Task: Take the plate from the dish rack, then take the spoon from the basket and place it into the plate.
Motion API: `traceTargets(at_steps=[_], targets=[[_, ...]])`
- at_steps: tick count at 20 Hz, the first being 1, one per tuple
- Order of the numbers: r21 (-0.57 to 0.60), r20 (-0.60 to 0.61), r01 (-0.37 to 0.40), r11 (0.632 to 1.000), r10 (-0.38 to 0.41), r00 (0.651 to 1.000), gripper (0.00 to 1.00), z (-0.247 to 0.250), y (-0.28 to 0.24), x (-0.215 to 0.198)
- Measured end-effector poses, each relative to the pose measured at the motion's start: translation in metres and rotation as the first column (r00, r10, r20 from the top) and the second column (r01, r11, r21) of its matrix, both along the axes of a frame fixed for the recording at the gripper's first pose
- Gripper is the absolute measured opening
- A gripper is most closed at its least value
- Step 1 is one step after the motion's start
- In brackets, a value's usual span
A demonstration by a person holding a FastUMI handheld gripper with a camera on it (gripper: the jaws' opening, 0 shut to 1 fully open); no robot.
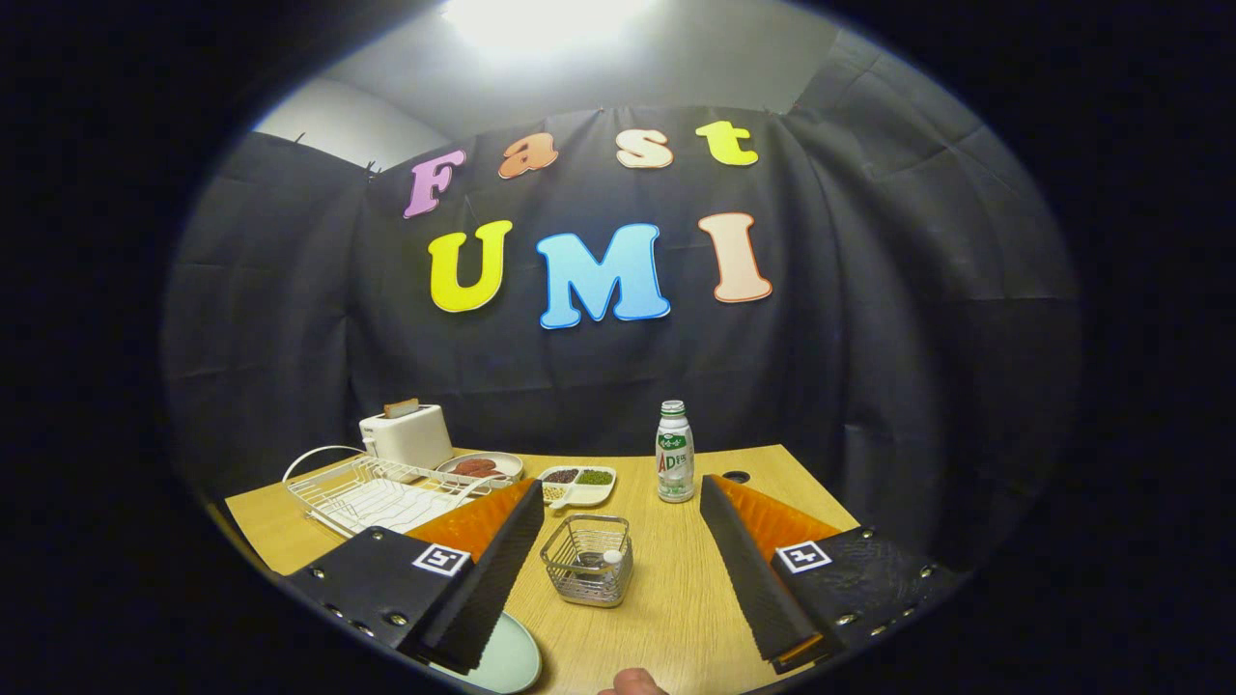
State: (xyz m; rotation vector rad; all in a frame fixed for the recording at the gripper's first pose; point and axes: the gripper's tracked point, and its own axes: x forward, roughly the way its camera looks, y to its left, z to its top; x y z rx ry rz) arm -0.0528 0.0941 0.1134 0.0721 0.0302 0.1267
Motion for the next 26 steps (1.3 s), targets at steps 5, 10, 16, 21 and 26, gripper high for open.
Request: traceTargets(at_steps=[5,10,16,21,26], targets=[[0.013,0.027,0.002,1.000,-0.002,1.000,0.99,-0.028,0.004,0.028],[-0.034,-0.003,-0.017,0.999,0.017,1.000,0.90,-0.063,0.016,0.041],[-0.026,-0.029,-0.035,0.999,0.035,0.999,0.26,-0.083,0.026,0.055],[-0.032,0.012,-0.010,0.999,0.010,1.000,0.11,-0.074,0.022,0.062],[-0.027,-0.042,-0.046,0.999,0.045,0.998,0.08,-0.062,0.038,0.049]])
